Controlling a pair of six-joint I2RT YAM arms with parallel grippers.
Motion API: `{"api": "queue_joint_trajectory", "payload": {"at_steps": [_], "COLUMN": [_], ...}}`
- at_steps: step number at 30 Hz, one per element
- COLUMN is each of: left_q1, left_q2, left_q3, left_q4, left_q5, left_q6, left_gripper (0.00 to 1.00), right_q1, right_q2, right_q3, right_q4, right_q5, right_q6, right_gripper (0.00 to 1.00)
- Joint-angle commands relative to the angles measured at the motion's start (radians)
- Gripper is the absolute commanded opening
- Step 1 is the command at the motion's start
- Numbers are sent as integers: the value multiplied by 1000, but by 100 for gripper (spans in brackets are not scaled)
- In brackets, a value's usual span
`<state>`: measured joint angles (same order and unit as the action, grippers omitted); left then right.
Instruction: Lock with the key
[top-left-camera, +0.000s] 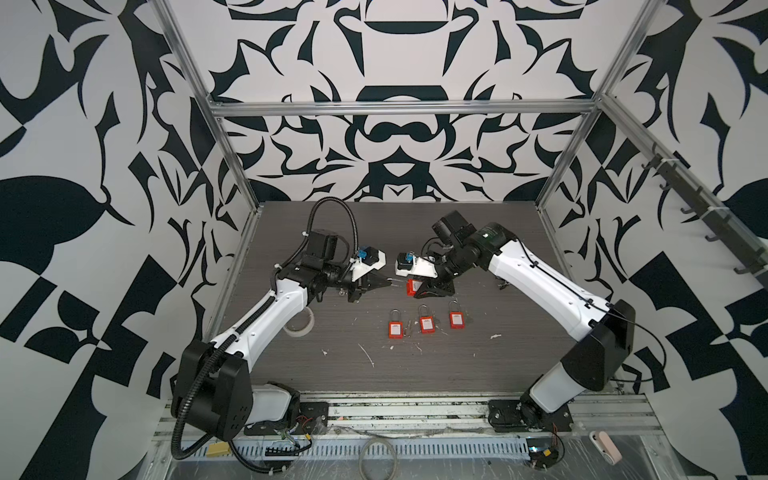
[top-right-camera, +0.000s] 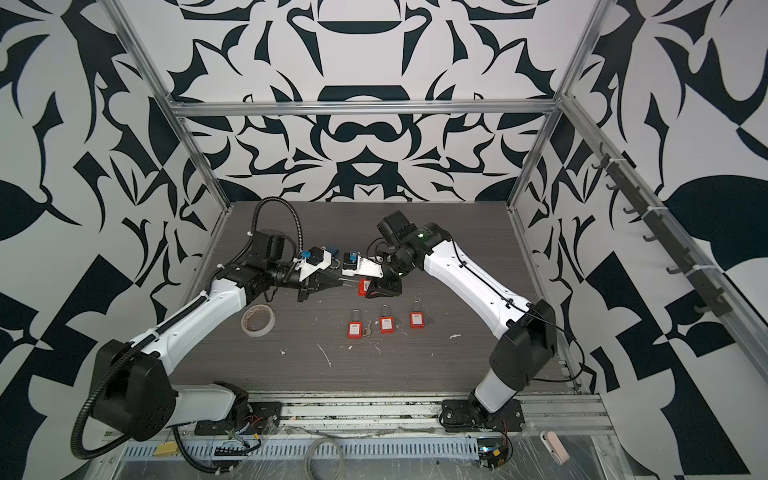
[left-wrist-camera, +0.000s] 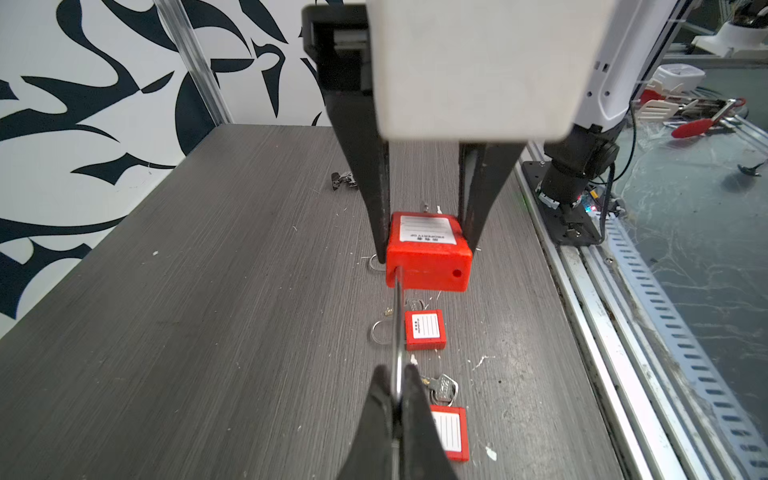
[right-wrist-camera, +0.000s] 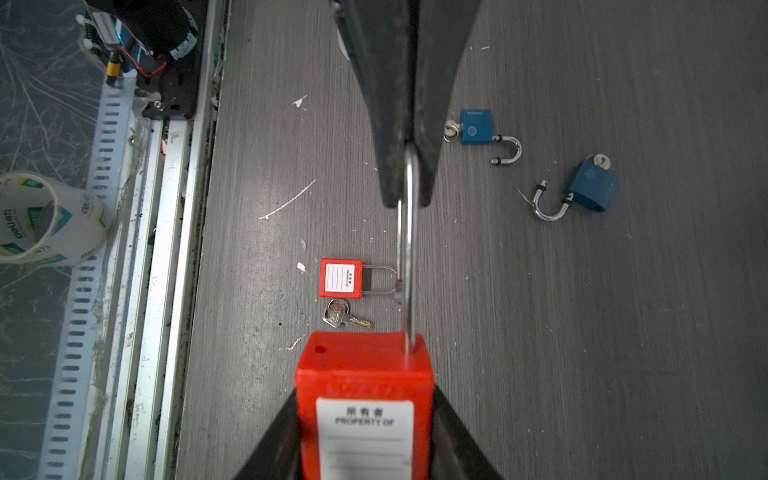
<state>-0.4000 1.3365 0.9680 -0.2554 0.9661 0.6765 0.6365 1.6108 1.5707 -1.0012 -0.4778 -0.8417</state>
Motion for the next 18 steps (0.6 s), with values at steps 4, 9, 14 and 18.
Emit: {"api": "queue_joint_trajectory", "payload": {"at_steps": [4, 9, 14, 18], "left_q1": [-15, -20, -23, -29], "left_q2": [-50, -90, -109, -111], "left_q3": [-90, -122, -153, -155], "left_q4": [172, 206, 266, 295], "left_q5": [98, 97, 91, 93], "left_q6": [-172, -219, -265, -286], "left_gripper": [0, 0, 0, 0], "right_q1": [-1, -1, -1, 0], "right_q2": [-17, -15, 8, 20], "right_q3": [94, 123, 156, 171], "right_q4": [-52, -103, -166, -195], "right_q5": [44, 29, 6, 8], "right_q6": [10, 43, 55, 62], "right_gripper": [55, 60, 61, 64]}}
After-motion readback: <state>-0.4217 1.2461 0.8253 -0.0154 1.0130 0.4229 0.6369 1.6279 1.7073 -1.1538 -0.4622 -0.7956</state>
